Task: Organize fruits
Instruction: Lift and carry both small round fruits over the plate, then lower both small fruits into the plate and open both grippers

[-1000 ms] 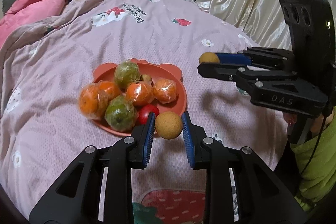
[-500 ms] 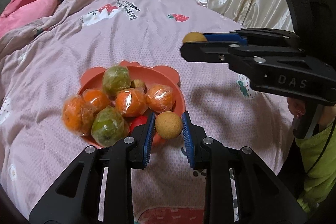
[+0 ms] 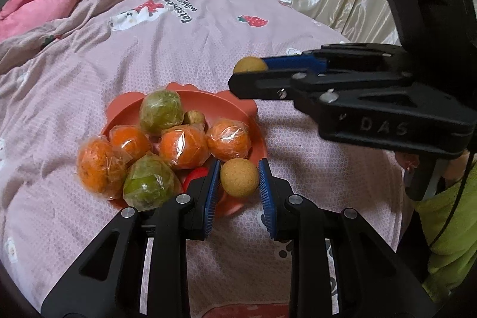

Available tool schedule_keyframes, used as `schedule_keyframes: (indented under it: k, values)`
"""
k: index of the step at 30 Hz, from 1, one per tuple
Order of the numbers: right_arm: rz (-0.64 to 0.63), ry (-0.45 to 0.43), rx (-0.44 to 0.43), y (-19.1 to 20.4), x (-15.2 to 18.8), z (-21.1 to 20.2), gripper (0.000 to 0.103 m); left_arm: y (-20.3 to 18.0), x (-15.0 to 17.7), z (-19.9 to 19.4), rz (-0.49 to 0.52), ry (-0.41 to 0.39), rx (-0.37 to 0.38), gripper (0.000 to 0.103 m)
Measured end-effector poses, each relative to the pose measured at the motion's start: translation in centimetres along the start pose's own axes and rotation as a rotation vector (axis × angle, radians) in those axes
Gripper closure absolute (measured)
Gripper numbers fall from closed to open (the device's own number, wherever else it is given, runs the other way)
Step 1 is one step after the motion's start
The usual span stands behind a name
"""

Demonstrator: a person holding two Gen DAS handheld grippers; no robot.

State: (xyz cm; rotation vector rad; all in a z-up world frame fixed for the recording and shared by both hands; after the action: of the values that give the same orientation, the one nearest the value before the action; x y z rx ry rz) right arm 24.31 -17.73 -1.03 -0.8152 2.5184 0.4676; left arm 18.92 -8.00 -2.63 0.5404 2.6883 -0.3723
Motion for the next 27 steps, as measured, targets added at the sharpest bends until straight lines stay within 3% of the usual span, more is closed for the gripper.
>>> schedule_keyframes:
  k: [27]
  values:
    - [0.004, 0.047, -0.014, -0.4, -0.6, 2.5, 0.077, 0.7, -0.1, 0.2, -0.025, 0.003, 0.011, 0.084]
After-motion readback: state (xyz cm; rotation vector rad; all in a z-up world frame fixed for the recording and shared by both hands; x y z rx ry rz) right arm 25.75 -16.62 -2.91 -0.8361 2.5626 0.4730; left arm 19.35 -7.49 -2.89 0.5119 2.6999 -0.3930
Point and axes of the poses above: each gripper's, at about its wrist camera, not at the fingertips, and z roughly the way its jaws point, y to its left, x to its underside, the point moved 2 cm from there along z, roughly the way its jaws point, and after that the axes turned 13 degrees about y, right-handed, at the moved point
